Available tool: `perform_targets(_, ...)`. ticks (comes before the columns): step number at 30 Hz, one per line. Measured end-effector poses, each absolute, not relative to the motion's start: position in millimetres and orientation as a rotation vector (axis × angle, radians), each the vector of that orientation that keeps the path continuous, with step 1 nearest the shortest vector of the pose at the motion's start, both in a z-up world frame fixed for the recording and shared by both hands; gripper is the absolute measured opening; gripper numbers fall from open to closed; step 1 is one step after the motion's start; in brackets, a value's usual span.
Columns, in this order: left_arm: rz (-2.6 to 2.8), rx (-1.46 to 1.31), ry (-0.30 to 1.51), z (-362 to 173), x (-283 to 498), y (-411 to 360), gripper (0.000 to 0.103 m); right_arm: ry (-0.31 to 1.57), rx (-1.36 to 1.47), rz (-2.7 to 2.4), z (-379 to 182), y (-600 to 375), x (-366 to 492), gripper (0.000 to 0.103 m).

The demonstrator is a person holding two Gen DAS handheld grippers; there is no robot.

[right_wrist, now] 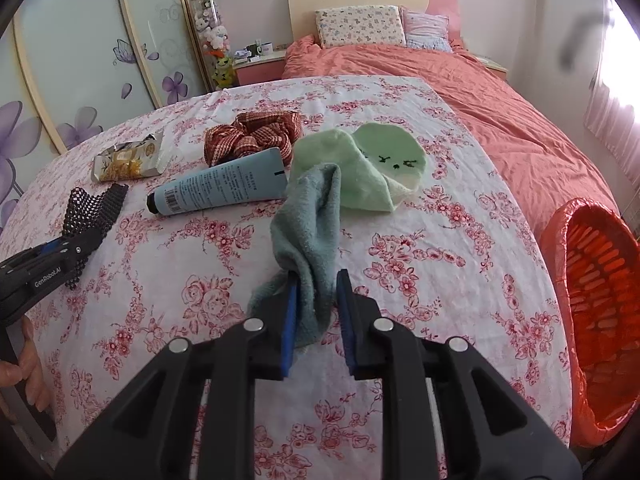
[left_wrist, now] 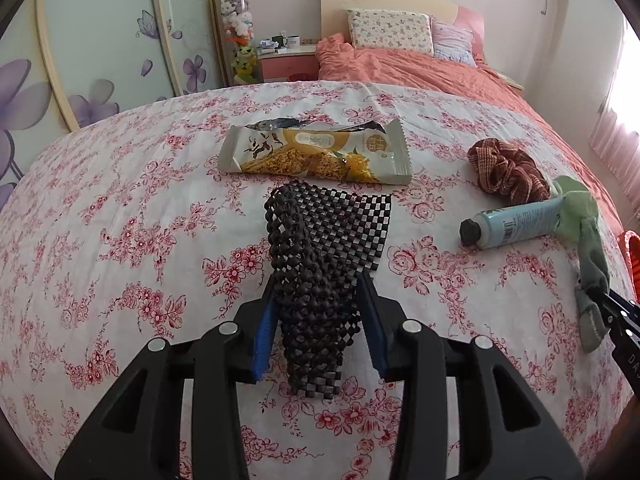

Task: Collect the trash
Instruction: 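Lift the mesh pad and grey-green cloth off the bed with both grippers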

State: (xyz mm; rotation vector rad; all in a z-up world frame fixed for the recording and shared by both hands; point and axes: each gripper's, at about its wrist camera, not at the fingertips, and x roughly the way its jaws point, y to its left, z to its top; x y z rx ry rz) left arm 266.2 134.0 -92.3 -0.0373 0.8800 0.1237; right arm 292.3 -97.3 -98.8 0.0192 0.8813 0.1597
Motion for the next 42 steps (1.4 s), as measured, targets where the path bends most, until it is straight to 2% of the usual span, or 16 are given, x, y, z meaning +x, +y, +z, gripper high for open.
perform_targets(5, 0.128, -0.034, 0.881, -92.8, 266.5, 132.4, 0.042, 0.882, 0.024, 0.151, -98.7, -97.8, 292.5, 0.024)
perform_targets(33, 0.134, -0.036, 0.882, -92.9, 267.2, 134.0, 0.043, 0.882, 0.013, 0.145, -98.2, -96.2, 292.9, 0.026)
perform_targets(34, 0.134, -0.034, 0.883, -92.9, 267.2, 133.9, 0.042, 0.882, 0.013, 0.144, -98.1, -96.2, 292.9, 0.026)
perform_targets(35, 0.13, -0.031, 0.88, -92.8, 267.2, 133.4, 0.036, 0.882, 0.01, 0.143, -98.0, -96.0, 292.9, 0.025)
perform_targets(37, 0.101, -0.03, 0.873, -92.5, 266.3, 130.4, 0.025, 0.873, 0.002, 0.16, -96.8, -94.7, 291.6, 0.011)
perform_targets(38, 0.097, -0.019, 0.868, -91.9, 264.9, 128.8, 0.021, 0.87, -0.005, 0.169, -96.0, -90.9, 289.9, 0.008)
perform_targets(42, 0.01, -0.064, 0.847, -83.2, 255.5, 131.5, 0.007, 0.836, 0.016, 0.209, -82.5, -89.4, 279.5, 0.007)
